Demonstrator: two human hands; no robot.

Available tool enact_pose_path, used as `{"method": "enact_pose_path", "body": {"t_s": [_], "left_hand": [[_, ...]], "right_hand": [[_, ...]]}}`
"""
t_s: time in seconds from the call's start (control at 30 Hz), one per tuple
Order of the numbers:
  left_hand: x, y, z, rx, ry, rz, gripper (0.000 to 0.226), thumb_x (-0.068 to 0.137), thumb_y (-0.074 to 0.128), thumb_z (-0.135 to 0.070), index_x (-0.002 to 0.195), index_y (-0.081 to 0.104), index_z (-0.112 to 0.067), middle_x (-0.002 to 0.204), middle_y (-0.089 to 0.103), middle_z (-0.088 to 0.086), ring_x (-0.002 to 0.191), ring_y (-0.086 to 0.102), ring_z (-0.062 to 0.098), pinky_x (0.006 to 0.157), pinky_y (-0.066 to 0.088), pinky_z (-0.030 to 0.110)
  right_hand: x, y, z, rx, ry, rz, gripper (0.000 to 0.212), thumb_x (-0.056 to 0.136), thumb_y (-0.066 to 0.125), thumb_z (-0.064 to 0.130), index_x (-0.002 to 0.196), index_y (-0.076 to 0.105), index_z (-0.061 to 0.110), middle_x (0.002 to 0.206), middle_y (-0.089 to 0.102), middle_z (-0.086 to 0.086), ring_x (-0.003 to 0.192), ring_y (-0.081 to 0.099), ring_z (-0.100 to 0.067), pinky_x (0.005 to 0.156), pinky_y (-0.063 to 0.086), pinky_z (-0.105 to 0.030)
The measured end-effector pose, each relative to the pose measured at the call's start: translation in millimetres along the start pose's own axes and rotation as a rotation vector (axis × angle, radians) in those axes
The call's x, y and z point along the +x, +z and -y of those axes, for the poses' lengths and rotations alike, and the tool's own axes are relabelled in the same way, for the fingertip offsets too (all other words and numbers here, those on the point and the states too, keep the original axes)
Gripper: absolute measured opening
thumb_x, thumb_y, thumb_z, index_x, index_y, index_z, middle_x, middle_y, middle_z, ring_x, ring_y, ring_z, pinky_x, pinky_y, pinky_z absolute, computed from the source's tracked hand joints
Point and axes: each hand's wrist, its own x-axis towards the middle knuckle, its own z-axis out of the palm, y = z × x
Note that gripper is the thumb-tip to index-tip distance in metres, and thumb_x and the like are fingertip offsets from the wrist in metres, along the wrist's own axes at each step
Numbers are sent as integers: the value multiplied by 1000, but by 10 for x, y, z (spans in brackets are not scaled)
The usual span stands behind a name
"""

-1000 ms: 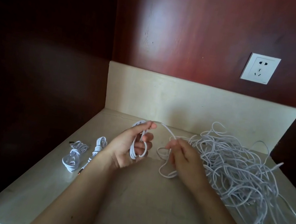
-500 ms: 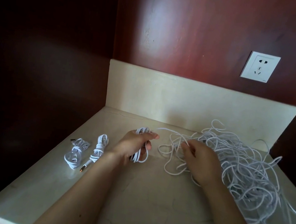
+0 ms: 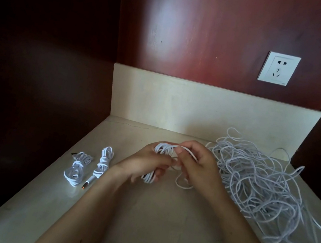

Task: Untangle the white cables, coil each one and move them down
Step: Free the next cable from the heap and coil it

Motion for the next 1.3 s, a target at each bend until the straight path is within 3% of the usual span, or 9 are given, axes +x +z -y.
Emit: {"method": "enact_pose_path", "body": {"t_s": [0.17,0.3,0.47,0.6,0.8,1.03,1.13,1.23,1.3], "left_hand": [[-20,-14,9,-105,-80,207,35,74,61,2,91,70,-27,75,46,13,42,31,6,39,26,14],[-57,-16,3,-171,-158,299,40,82,55,9,66,68,-25,56,46,-4,39,31,1,38,24,12],[-95,6,-13,-130,-195,382,28,85,51,14,86,57,-13,54,52,-5,39,33,0,37,28,12],[-125,59,-45,-22,-195,422,30,85,52,16,83,55,-14,52,54,-9,40,38,2,38,34,14],[-58,87,15,287,-134,237,11,89,63,-6,81,60,-13,55,58,3,46,55,11,47,46,20],[65,189,159,322,138,-111,5,89,67,-16,93,70,-15,80,72,-1,69,63,4,68,52,25],[74,241,114,417,110,-284,23,82,71,-31,87,55,-16,73,60,-5,61,53,4,58,43,24],[29,255,70,178,122,-294,43,84,63,-57,82,50,-17,71,56,-7,65,54,8,64,45,30],[33,247,70,57,166,-337,45,94,48,-58,78,52,-16,69,56,-6,66,55,7,65,49,29]], "right_hand": [[-10,-65,82,188,261,35,11,95,60,15,94,60,4,60,60,-4,40,54,-11,35,37,-19],[-38,-79,137,279,348,148,10,99,53,19,98,55,9,52,61,8,35,47,-12,33,30,-16],[-52,-150,148,426,393,308,21,92,53,30,96,49,9,53,58,4,33,40,-9,33,21,-14],[-58,-200,147,450,384,451,26,87,54,35,94,46,12,42,40,3,30,27,-5,36,14,-16],[-22,-141,68,484,373,204,7,93,60,8,87,58,10,64,50,-6,33,24,-4,34,20,-10],[48,-120,-6,522,374,21,13,96,58,13,84,57,9,64,51,-3,33,24,-5,34,17,-12],[69,-149,-9,579,374,8,16,96,58,16,82,55,10,63,52,-1,33,25,-4,32,18,-12],[65,-142,10,594,368,2,18,95,57,18,80,53,10,58,50,2,33,25,-3,32,17,-12],[60,-109,12,613,353,-5,15,94,58,19,83,54,10,65,54,0,33,25,-4,34,16,-12]]}}
